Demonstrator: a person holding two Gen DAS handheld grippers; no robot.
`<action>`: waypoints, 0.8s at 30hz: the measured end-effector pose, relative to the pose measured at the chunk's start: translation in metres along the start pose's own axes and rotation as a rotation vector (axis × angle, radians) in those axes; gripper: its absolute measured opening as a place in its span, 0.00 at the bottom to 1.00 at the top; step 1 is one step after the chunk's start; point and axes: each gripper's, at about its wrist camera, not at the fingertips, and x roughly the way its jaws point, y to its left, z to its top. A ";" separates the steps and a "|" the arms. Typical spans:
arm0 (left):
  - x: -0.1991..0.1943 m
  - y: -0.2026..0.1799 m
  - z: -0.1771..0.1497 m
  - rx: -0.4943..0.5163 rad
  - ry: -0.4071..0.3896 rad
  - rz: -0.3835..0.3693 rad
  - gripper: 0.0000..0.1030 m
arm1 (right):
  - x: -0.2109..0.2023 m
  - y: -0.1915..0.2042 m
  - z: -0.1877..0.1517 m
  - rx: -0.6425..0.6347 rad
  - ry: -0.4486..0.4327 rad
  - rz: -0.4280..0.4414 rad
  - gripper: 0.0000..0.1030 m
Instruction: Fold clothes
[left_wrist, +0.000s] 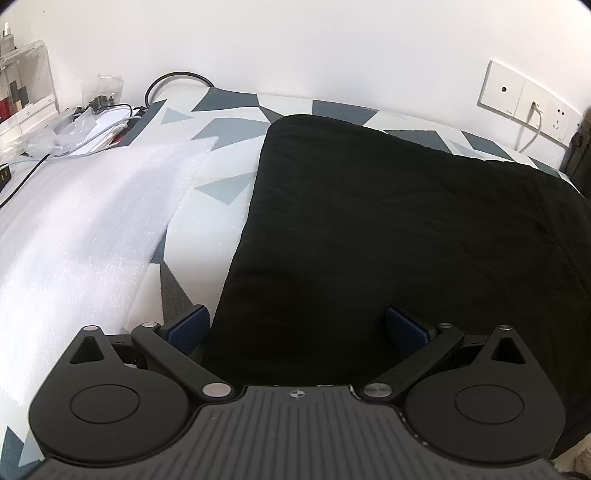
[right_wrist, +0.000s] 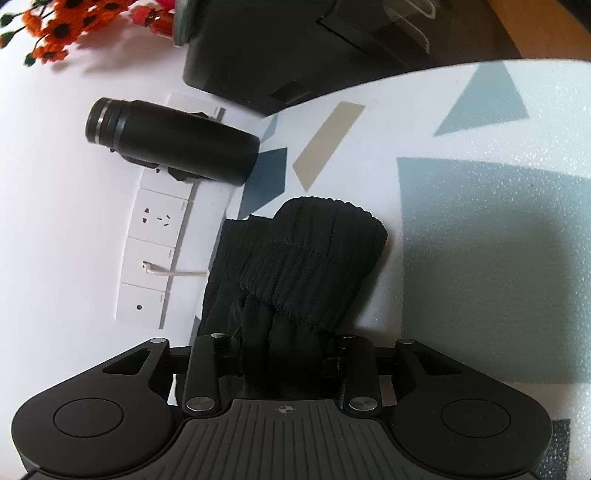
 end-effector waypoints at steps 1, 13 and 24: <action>0.000 -0.001 0.000 -0.005 0.003 0.004 1.00 | -0.003 0.003 -0.001 -0.033 -0.006 0.005 0.21; -0.021 -0.034 0.009 0.124 0.004 -0.003 1.00 | -0.019 0.012 0.000 -0.129 -0.005 0.006 0.31; -0.040 -0.051 0.021 0.112 -0.120 0.035 1.00 | -0.007 0.022 0.007 -0.179 -0.119 -0.078 0.82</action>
